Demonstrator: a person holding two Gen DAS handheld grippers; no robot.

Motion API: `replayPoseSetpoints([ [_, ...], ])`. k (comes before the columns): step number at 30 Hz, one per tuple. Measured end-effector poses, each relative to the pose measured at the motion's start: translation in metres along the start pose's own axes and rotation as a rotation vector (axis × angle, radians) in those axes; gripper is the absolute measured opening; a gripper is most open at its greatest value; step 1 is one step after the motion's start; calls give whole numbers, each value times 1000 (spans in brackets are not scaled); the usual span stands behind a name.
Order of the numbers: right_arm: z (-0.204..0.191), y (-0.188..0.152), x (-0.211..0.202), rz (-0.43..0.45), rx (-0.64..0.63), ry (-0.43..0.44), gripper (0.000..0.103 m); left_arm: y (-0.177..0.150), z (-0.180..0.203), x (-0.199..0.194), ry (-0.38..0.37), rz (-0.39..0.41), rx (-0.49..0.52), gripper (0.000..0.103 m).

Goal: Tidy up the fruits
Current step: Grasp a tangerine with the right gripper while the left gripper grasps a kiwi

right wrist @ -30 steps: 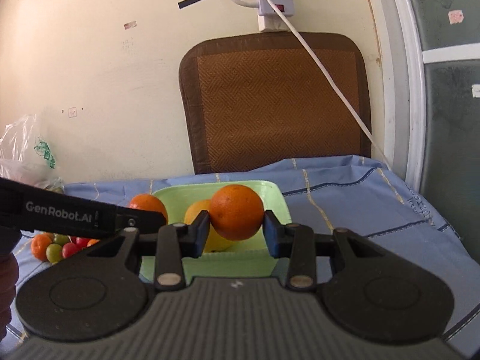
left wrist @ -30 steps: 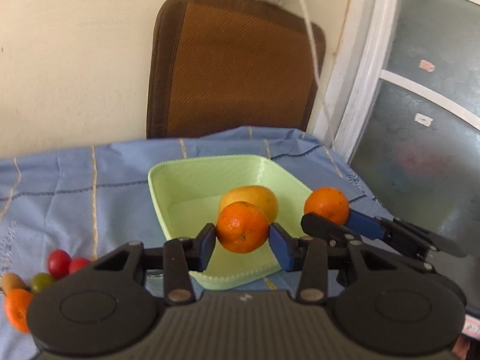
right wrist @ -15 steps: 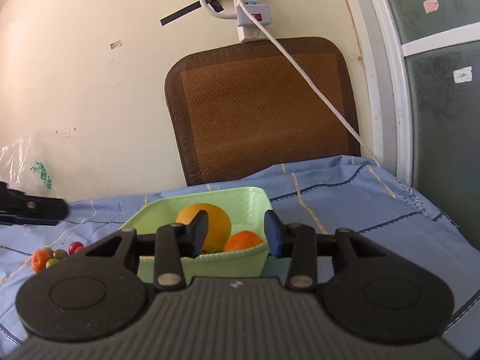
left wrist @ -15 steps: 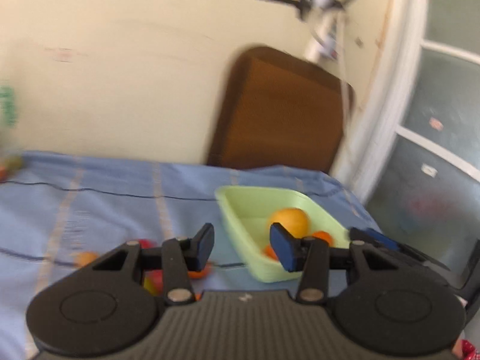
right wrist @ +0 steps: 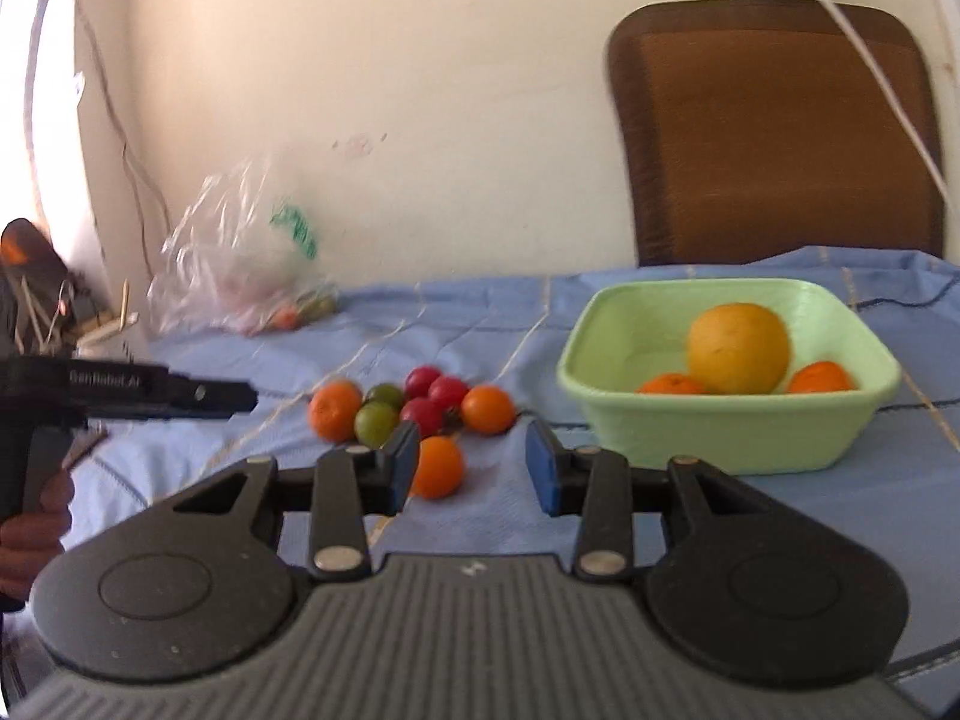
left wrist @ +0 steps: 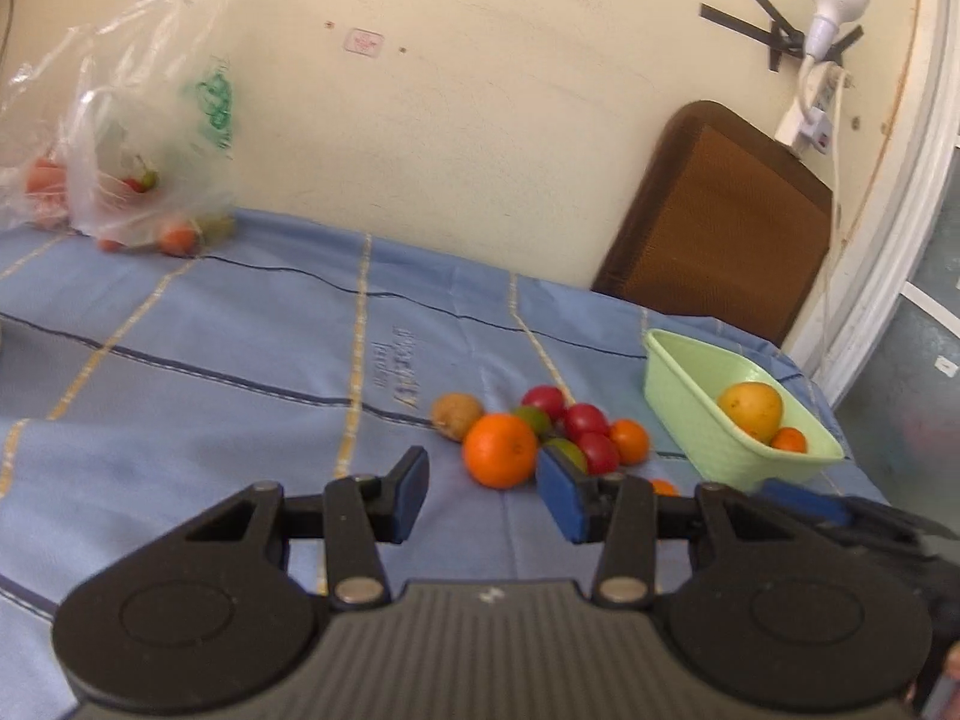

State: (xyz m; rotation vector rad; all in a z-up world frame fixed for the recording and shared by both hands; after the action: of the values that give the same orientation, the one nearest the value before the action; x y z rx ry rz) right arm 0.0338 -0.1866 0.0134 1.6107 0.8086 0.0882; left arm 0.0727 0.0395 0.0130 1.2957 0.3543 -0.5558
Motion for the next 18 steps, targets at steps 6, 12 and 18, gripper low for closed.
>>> replayPoseSetpoints([
  [6,-15,-1,50,-179,-101,-2,42,-4,25,2,-66,-1,81,40],
  [12,-10,-4,46,-181,-79,6,32,-10,48,16,-92,-35,176,40],
  [18,4,-19,9,-148,-59,-51,33,-19,77,43,-72,-87,261,40],
])
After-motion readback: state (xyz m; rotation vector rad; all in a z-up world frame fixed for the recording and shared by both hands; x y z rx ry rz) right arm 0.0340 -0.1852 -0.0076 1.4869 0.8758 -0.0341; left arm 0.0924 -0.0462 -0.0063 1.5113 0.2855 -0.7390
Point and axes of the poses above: each gripper's, at about its wrist camera, not at the fingertips, and x roughly the way its jaws point, z to its right, y to its top, the point moved 2 cm from there along x, roughly the way its jaws point, and after that the axes turned 9 degrees about y, right-handed, at the moved point
